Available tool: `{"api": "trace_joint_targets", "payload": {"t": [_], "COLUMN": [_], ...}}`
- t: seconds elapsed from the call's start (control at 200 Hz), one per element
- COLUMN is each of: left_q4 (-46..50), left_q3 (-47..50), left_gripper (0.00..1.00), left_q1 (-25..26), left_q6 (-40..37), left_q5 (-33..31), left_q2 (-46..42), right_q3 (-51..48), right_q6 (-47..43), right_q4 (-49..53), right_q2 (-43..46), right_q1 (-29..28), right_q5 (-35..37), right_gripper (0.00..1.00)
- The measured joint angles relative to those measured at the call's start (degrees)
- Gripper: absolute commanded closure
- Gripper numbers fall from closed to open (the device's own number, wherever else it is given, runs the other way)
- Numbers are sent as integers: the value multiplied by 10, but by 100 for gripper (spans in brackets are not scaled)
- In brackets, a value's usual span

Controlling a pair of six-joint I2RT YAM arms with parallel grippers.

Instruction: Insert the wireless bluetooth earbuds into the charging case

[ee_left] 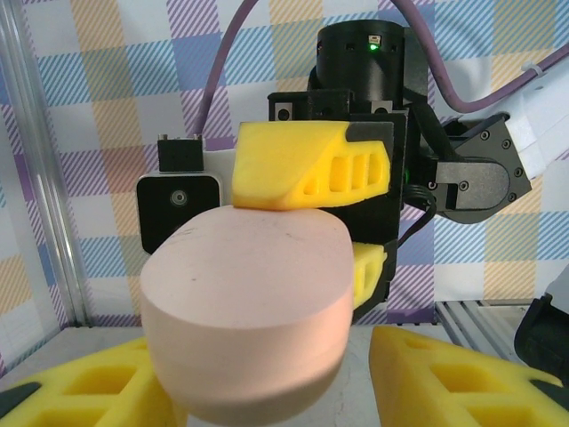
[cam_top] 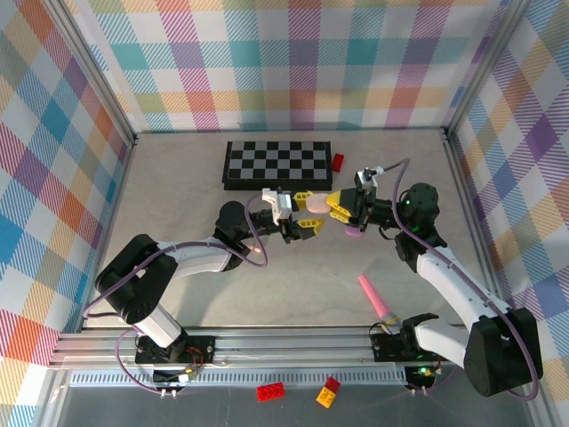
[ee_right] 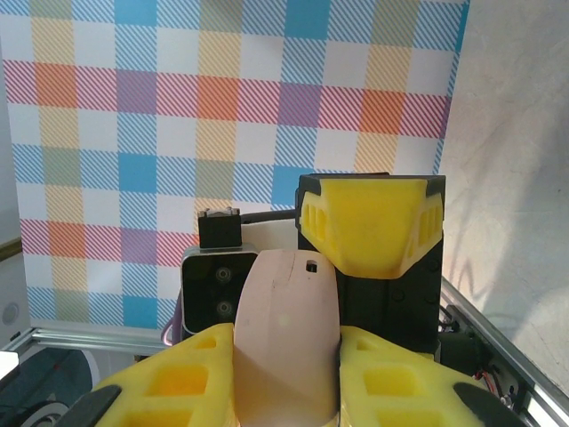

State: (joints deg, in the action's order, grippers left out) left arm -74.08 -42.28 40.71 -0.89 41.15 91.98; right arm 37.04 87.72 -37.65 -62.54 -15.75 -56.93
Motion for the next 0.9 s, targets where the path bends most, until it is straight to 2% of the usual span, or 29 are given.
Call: {"api": "trace_joint_targets", "payload": {"t": [0.335, 0.505, 0.82, 0.9], "left_q4": [0, 0, 0, 0], "left_q3": [-1, -4, -5, -6], "left_gripper": [49, 59, 59, 62], "left_q1": [0, 0, 0, 0], "left_q6": [5, 8, 9, 9], "left_q5": [0, 0, 3, 3], "left_q2": [0, 0, 0, 0], "right_q3": [0, 0, 0, 0], "right_q6": [-23, -29, -24, -17], "right_q4": [29, 37, 27, 21], "right_q2": [1, 1, 0, 0], "right_q1": [0, 0, 0, 0], "right_q5": [-4, -7, -7, -8], "right_gripper": [77, 77, 77, 74]}}
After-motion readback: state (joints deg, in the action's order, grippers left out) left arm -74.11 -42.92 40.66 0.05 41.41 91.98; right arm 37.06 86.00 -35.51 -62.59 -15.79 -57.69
